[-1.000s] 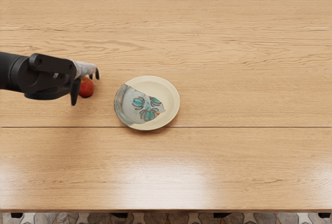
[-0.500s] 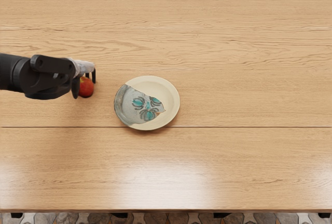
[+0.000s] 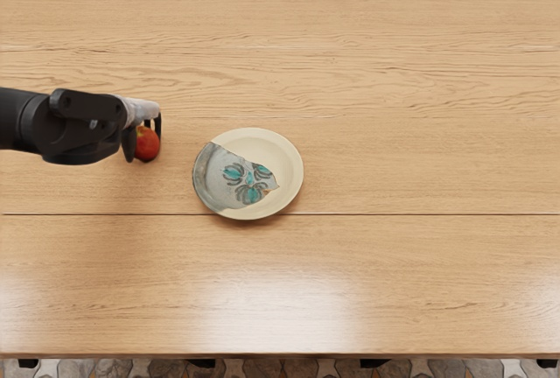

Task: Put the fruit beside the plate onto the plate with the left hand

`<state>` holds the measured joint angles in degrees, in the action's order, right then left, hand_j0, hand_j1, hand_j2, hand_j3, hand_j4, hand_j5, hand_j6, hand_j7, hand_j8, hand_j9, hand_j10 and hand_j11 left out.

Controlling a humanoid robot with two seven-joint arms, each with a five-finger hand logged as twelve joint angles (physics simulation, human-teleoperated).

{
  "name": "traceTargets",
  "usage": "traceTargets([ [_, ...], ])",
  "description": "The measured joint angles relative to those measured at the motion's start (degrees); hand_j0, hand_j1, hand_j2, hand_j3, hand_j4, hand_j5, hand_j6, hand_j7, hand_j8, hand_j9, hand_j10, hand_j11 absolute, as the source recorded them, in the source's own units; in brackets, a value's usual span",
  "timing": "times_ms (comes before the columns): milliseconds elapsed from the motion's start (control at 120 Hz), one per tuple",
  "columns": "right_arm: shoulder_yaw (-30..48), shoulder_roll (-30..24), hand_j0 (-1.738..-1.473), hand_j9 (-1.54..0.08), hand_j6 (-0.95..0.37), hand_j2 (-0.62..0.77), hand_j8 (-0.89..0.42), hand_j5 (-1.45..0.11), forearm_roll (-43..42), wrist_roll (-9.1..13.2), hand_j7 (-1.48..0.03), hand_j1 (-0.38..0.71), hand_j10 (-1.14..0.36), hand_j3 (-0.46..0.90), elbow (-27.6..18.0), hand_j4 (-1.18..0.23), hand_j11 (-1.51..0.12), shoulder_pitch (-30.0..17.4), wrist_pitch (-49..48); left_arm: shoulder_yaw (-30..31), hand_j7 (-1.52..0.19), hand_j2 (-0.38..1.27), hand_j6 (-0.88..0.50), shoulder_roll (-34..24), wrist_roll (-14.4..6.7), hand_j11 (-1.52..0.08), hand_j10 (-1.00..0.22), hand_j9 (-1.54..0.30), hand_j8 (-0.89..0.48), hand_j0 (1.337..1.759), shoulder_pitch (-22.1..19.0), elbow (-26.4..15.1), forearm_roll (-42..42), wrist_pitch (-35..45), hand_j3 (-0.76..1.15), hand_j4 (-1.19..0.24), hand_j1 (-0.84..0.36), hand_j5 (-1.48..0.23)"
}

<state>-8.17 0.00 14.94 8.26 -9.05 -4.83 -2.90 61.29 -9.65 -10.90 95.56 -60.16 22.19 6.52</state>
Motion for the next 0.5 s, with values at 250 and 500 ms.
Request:
traceTargets([
  [250, 0.0, 0.0, -1.658, -0.02, -0.01, 0.00, -0.01, -0.02, 0.0, 0.0, -0.02, -0.33, -0.01, 0.00, 0.0, -0.01, -0.02, 0.0, 0.0, -0.5, -0.78, 0.18, -0.39, -1.1, 0.0, -0.78, -0.59, -0.78, -0.55, 1.656, 3.2, -2.0, -0.1, -0.3, 0.00, -0.49, -0.28, -0.78],
  [500, 0.0, 0.0, -1.658, -0.02, -0.01, 0.00, -0.01, -0.02, 0.0, 0.0, -0.02, -0.33, -0.01, 0.00, 0.0, -0.01, -0.02, 0.0, 0.0, -0.5, -0.79, 0.17, -0.38, -2.7, -0.3, -0.79, -0.59, -0.79, -0.54, 1.656, 10.1, -8.5, -0.2, -1.5, 0.00, -0.48, -0.29, -0.79],
])
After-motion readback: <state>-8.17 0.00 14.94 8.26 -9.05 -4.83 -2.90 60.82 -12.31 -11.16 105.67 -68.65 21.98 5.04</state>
